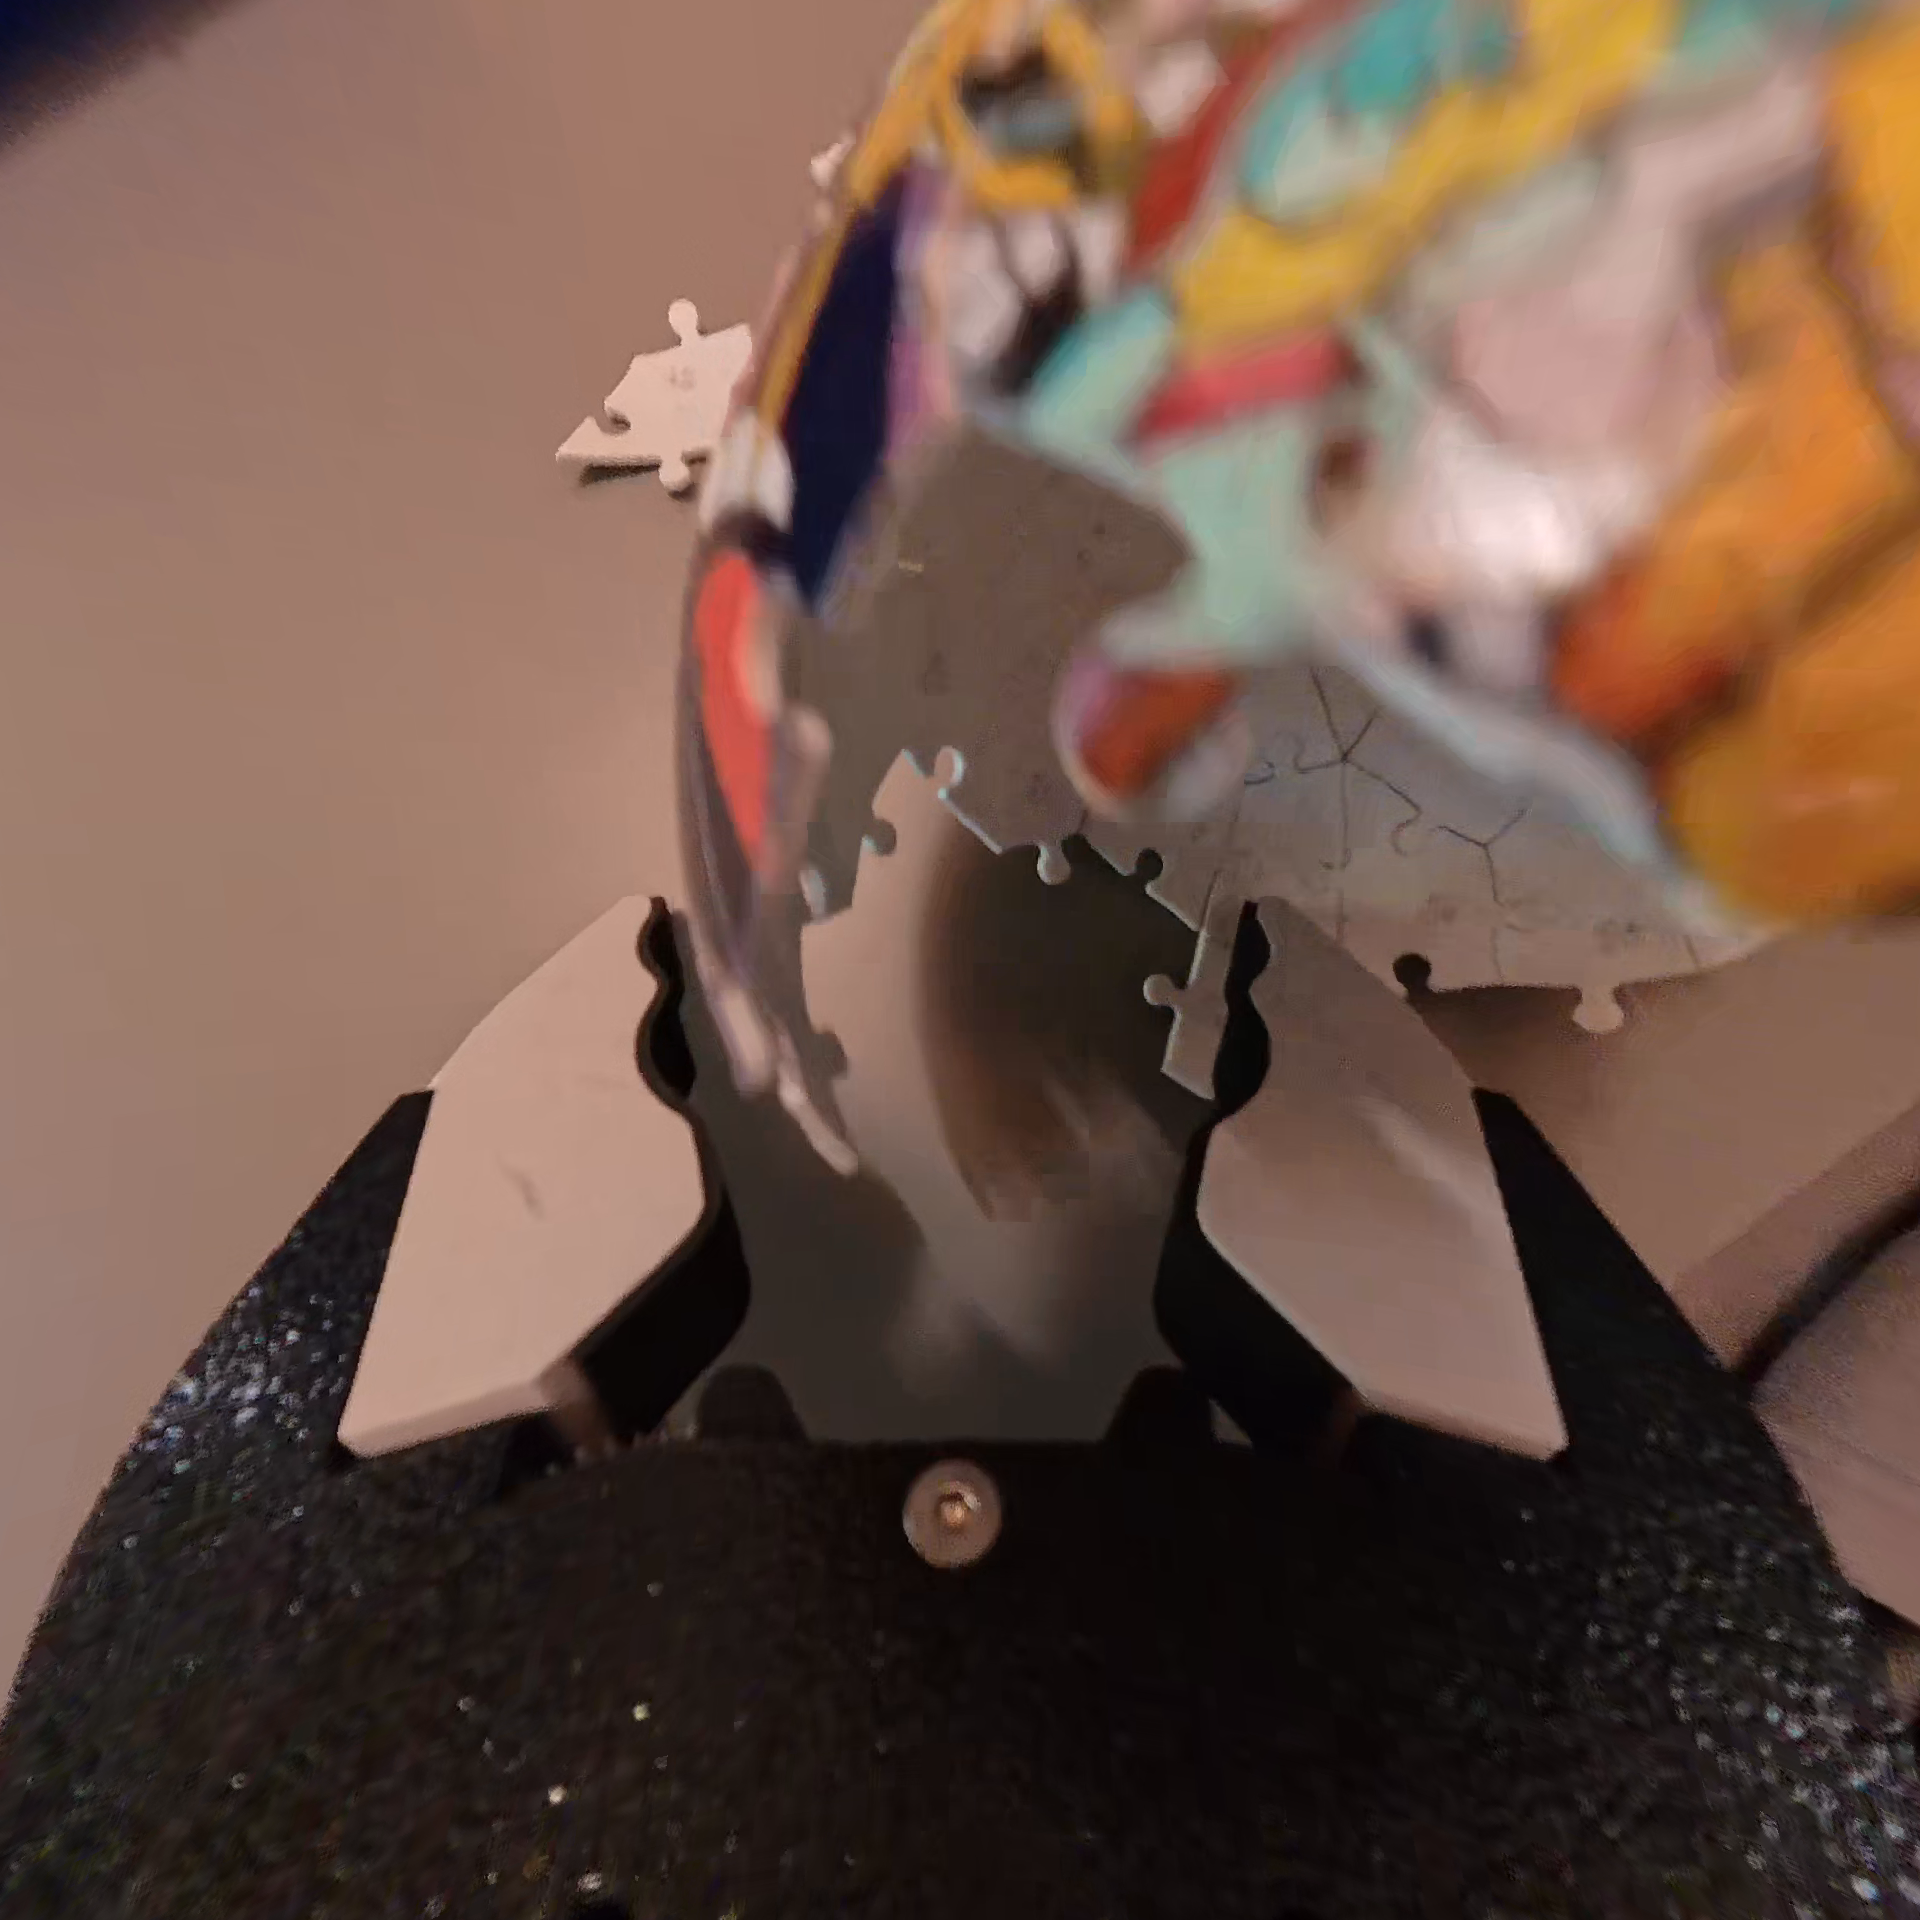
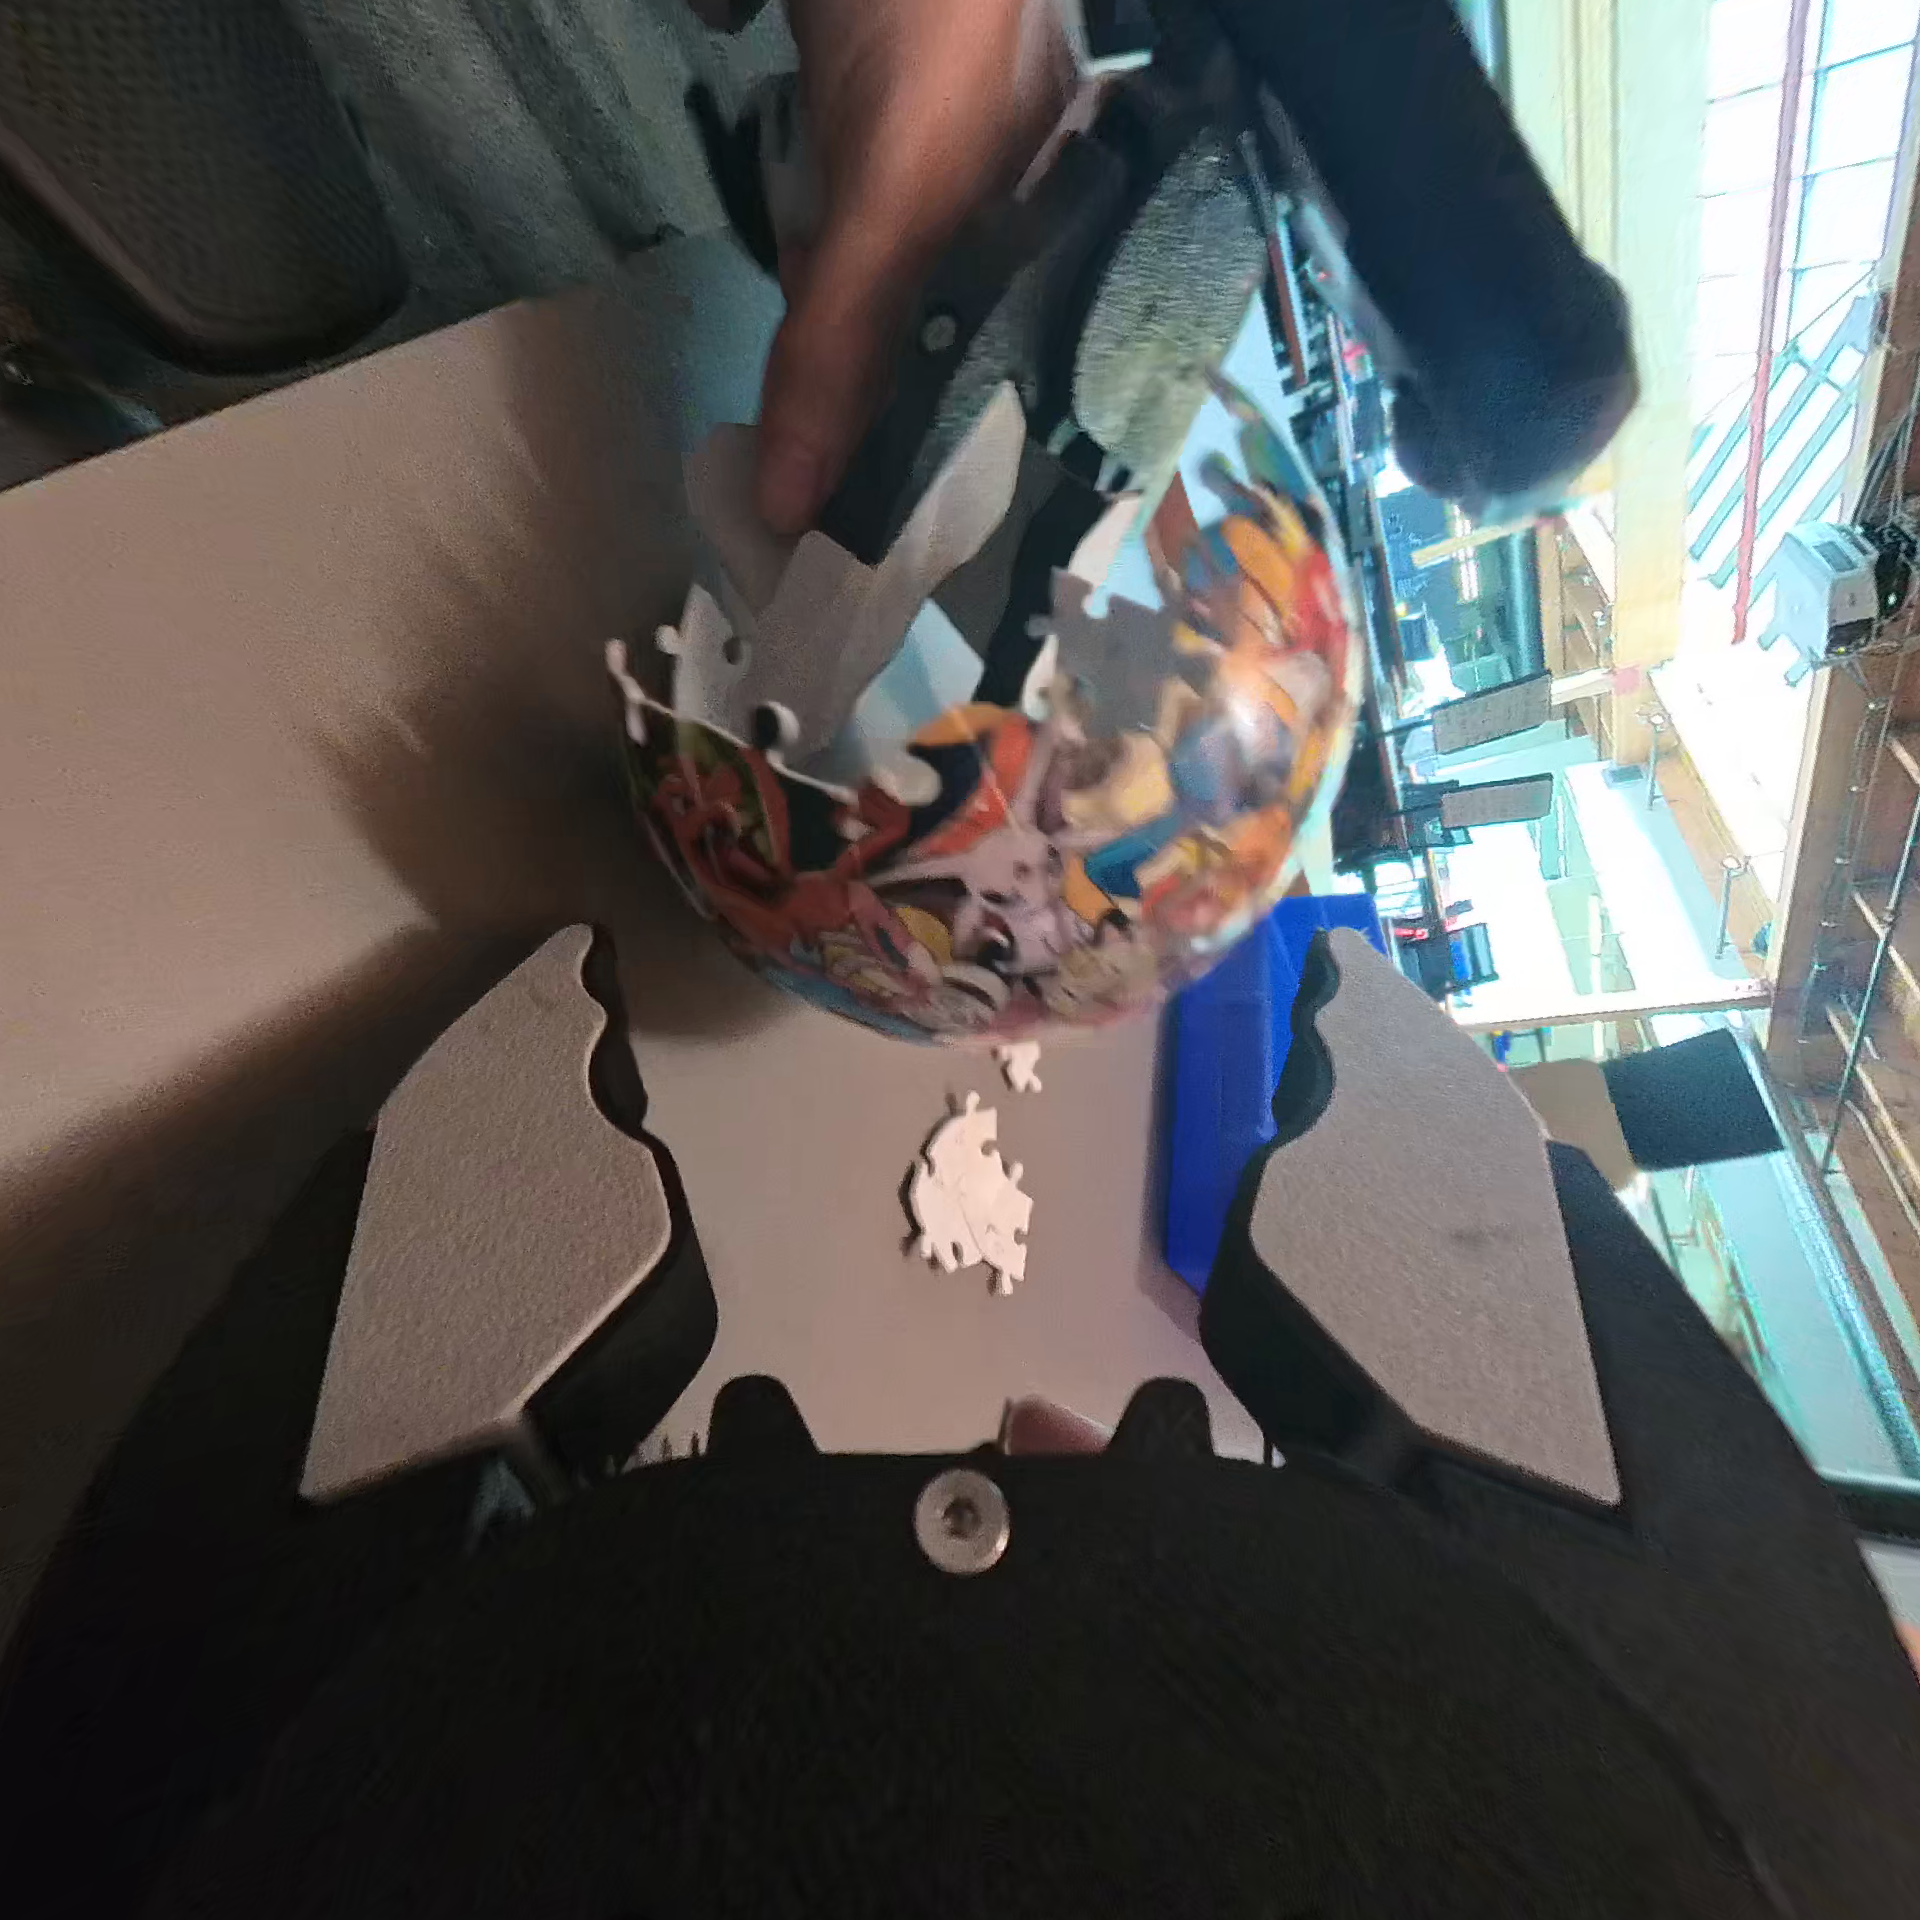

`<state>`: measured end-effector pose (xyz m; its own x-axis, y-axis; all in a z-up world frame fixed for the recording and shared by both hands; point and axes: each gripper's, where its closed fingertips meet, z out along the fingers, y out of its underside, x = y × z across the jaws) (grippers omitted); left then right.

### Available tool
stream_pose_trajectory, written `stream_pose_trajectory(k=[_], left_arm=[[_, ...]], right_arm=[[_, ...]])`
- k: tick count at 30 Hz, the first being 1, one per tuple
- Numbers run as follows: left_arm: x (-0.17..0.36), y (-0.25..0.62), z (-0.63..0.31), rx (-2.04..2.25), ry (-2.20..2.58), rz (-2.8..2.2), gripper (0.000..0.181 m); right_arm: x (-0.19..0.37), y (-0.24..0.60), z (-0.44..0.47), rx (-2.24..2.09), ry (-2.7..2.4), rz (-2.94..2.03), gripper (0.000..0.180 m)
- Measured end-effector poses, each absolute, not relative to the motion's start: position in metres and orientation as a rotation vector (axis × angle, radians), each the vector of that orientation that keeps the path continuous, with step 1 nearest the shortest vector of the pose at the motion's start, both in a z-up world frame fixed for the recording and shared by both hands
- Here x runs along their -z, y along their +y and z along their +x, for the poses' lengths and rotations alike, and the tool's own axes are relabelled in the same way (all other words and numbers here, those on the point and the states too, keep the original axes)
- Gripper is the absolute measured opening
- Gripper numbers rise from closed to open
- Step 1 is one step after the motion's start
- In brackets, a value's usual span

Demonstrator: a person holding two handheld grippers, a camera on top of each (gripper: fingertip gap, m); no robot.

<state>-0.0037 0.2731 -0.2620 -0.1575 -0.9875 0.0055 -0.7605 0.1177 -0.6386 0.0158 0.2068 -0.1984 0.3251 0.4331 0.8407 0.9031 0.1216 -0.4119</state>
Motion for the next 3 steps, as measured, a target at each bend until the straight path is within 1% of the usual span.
stream_pose_trajectory(k=[3], left_arm=[[0.263, 0.272, 0.004, 0.765, 2.005, -1.653, 0.101]], right_arm=[[0.18, 0.203, 0.022, 0.437, -1.207, -1.504, 0.12]])
